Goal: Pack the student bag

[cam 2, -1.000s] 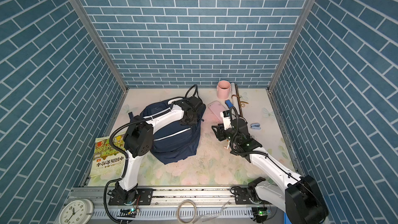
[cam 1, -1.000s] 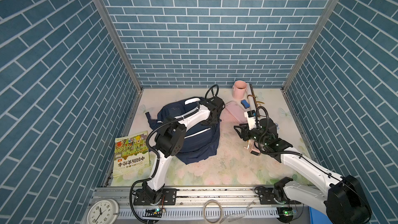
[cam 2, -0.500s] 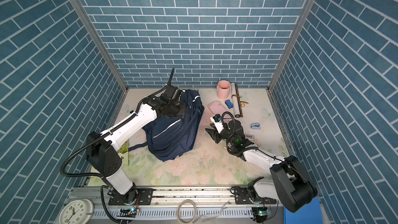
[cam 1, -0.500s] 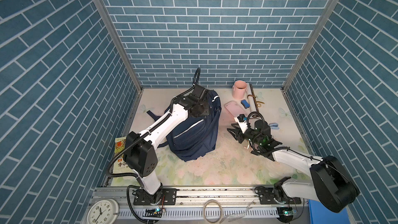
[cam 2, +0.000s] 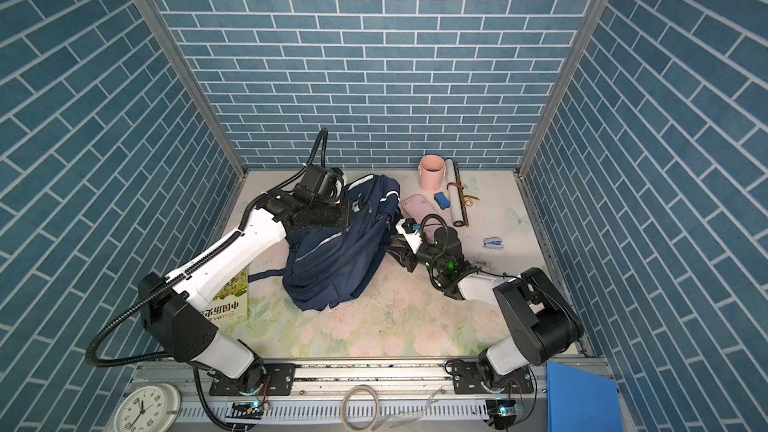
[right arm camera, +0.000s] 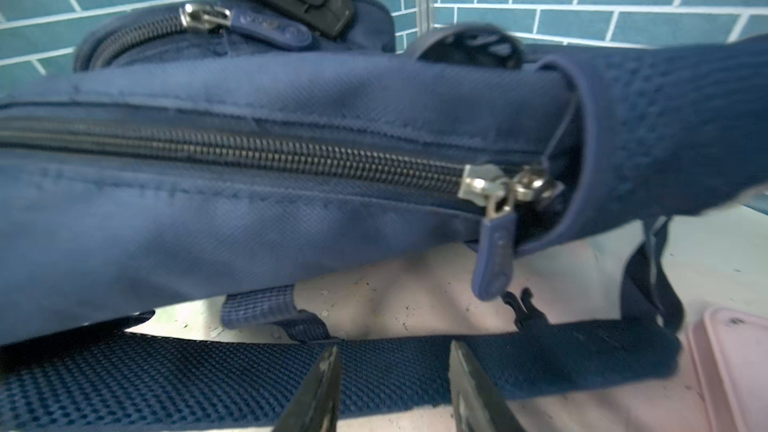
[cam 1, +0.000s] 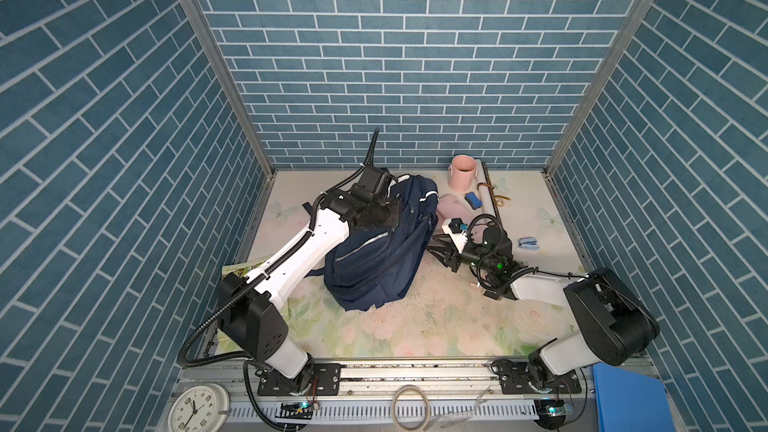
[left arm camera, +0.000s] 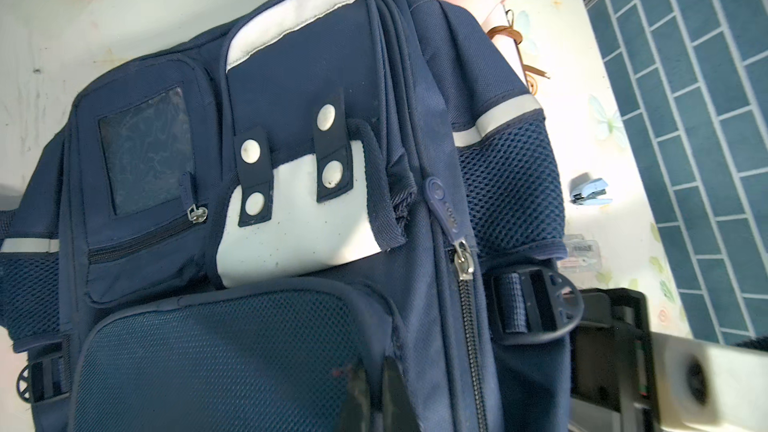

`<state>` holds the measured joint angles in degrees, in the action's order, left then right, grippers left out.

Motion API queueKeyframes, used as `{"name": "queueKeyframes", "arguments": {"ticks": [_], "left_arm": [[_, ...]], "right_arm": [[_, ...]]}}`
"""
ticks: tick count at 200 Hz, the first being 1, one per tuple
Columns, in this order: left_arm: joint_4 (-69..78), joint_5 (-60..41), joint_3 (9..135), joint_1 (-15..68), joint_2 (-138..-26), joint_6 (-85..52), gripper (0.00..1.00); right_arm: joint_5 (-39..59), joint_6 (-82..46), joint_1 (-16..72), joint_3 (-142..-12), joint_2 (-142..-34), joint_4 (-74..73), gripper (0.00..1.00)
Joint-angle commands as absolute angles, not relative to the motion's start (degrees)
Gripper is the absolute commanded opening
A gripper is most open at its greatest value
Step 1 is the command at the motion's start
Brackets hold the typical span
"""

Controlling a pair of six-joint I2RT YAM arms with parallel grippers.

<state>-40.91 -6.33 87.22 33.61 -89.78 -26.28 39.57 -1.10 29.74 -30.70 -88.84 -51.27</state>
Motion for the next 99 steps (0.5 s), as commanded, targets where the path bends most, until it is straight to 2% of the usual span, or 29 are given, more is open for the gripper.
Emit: {"name": "queueKeyframes", "arguments": {"ticks": [1, 43, 99], "left_arm": [[-33.78, -7.22, 87.24, 33.33, -86.25, -25.14, 0.00], [-33.05, -7.99, 86.32, 33.10, -85.52, -25.14, 0.00], [-32.32, -7.77, 85.39, 32.61, -84.88, -25.67, 0.00]], "right_arm": [[47.78, -4.84, 28.23, -31.58, -92.36, -61.89, 0.44], [52.68, -16.20, 25.64, -31.23, -99.12, -80.57, 0.39], [56.66, -19.37, 25.06, -32.73, -101.54, -83.43, 0.39]]}}
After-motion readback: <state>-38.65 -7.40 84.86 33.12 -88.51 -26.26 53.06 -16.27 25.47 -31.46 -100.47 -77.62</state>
